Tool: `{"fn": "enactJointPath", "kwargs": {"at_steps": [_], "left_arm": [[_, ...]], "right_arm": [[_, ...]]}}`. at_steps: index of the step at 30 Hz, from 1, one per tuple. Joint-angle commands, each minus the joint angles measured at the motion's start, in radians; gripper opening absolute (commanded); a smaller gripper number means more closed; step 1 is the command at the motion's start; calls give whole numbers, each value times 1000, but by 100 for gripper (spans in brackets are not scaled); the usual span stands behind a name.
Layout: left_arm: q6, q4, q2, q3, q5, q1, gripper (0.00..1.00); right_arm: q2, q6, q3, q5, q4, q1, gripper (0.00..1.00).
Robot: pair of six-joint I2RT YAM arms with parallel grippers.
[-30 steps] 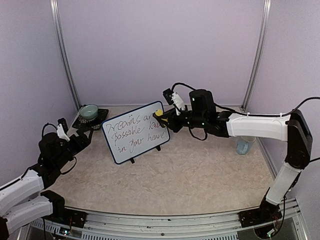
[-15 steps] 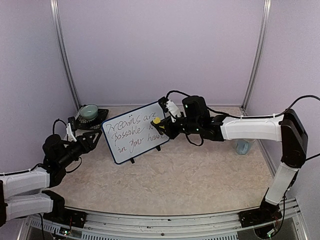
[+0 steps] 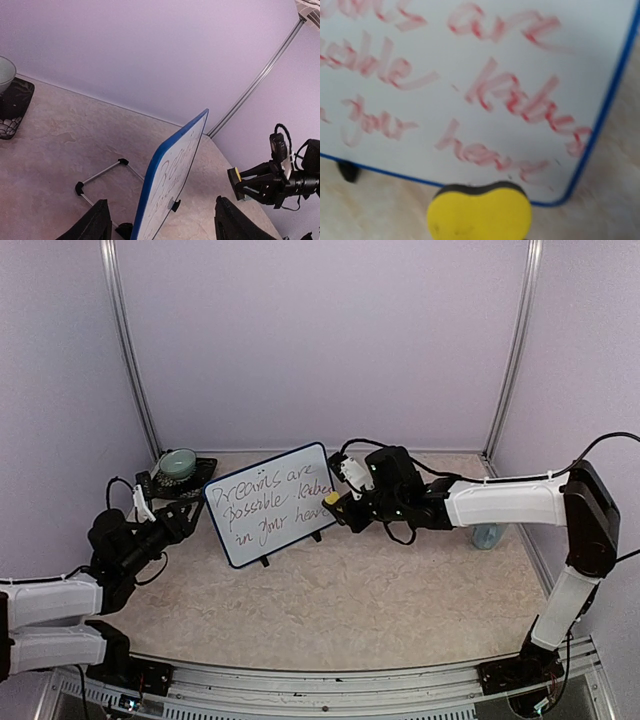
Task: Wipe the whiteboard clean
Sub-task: Place the whiteboard eraser at the center of the board.
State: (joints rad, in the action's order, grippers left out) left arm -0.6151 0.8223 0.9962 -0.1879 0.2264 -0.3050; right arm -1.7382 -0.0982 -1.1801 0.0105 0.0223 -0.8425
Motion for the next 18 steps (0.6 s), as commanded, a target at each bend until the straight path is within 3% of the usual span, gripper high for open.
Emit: {"fn": "enactJointPath", "kwargs": {"at_steps": [1, 10, 15, 18], "left_arm": [[2, -97, -82, 2, -208, -69, 70], [-207, -490, -198, -25, -782, -396, 72], [-435, -641, -135, -61, -923, -559, 72], [-509, -706, -19, -126, -1017, -683, 72]], "right_arm": [[-20, -35, 26, 98, -65, 1, 11], [-44, -89, 33, 138, -123, 27, 12], [-40, -113, 36, 132, -148, 51, 13], [-33, -123, 46, 121, -153, 65, 14]]}}
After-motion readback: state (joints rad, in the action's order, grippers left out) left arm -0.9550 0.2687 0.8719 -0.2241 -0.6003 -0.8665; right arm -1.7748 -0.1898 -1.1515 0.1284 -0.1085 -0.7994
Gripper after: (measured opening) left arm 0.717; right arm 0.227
